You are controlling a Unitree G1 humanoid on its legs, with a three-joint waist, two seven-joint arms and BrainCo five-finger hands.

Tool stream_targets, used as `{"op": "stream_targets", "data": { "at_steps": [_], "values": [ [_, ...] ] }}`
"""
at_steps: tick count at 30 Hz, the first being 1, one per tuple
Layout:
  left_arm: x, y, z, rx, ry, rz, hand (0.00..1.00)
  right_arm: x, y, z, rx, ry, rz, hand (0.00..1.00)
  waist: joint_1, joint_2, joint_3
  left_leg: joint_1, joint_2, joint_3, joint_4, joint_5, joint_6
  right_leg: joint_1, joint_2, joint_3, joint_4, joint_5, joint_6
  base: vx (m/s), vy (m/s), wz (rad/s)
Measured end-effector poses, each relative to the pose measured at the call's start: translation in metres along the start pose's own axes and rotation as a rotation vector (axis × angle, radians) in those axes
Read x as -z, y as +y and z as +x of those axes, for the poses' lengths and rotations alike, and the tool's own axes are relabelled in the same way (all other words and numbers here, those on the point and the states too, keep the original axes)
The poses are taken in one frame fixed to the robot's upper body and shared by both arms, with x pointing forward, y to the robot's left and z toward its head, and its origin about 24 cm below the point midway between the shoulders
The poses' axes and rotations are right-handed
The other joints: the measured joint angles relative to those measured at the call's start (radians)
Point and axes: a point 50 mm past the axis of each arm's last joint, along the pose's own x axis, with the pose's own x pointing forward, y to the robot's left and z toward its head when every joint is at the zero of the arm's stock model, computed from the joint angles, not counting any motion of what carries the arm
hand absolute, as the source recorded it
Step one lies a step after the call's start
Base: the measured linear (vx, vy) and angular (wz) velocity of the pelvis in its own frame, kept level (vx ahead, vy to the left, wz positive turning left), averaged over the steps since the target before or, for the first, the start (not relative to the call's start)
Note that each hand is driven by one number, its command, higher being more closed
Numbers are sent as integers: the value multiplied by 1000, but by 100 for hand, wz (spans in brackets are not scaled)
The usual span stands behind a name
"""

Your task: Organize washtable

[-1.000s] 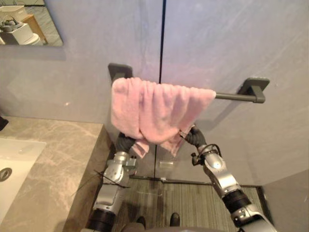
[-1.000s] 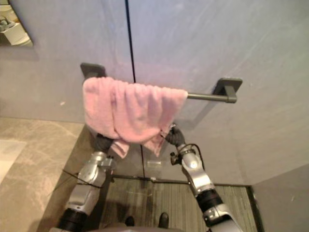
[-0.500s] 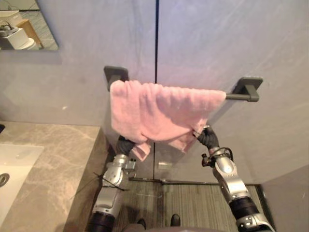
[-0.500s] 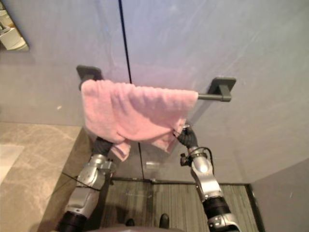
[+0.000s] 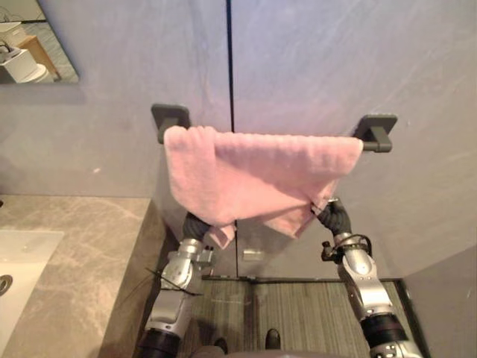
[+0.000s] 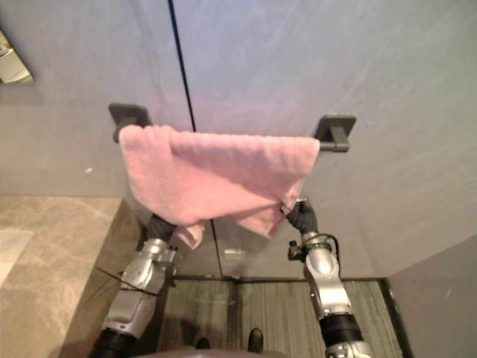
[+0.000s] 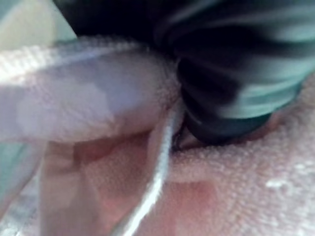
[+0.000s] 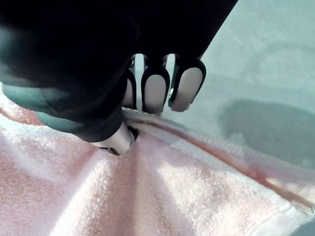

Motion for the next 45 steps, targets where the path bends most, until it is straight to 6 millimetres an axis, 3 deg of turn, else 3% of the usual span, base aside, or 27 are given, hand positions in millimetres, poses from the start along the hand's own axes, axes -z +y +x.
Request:
{"op": "stream_targets", "data": {
  "at_steps": [10,20,30,31,32,40,45],
  "values": [
    [2,0,-1,2,19,0,100,1,-3,-2,16,2,6,100,-25,7,3,8,0,23,-2,-2,1,-1,0,19,0,2,3,-17,20,-6],
    [5,-8,-1,16,28,-21,100,9,-7,-9,34,32,7,100,-28,14,3,8,0,27,-3,-2,2,-4,0,24,0,2,3,-5,5,-1],
    [33,2,-10,-29,153,-10,100,20,-3,-8,27,65,-10,100,-29,27,-1,27,-5,21,-36,0,0,-1,-1,12,-1,2,8,-3,5,0],
    [36,3,-11,-33,166,-9,0,19,-2,-6,26,62,-15,100,-30,26,-1,28,-7,19,-37,1,1,0,-3,10,-1,1,10,-9,32,5],
    [38,4,-12,-37,177,-7,0,20,-2,-5,25,67,-17,0,-30,25,-1,28,-8,16,-39,1,1,1,-4,6,-1,0,11,-10,30,7],
    [44,10,-14,-60,216,2,0,43,-1,-10,44,189,-23,0,-33,9,5,42,-14,1,-68,16,7,7,-10,-8,-2,-4,17,-14,21,6],
    [43,13,-14,-73,212,3,0,44,3,-10,41,192,-18,0,-49,3,7,42,-16,0,-69,16,7,7,-12,-9,-2,-5,18,-13,8,0]
  ]
}}
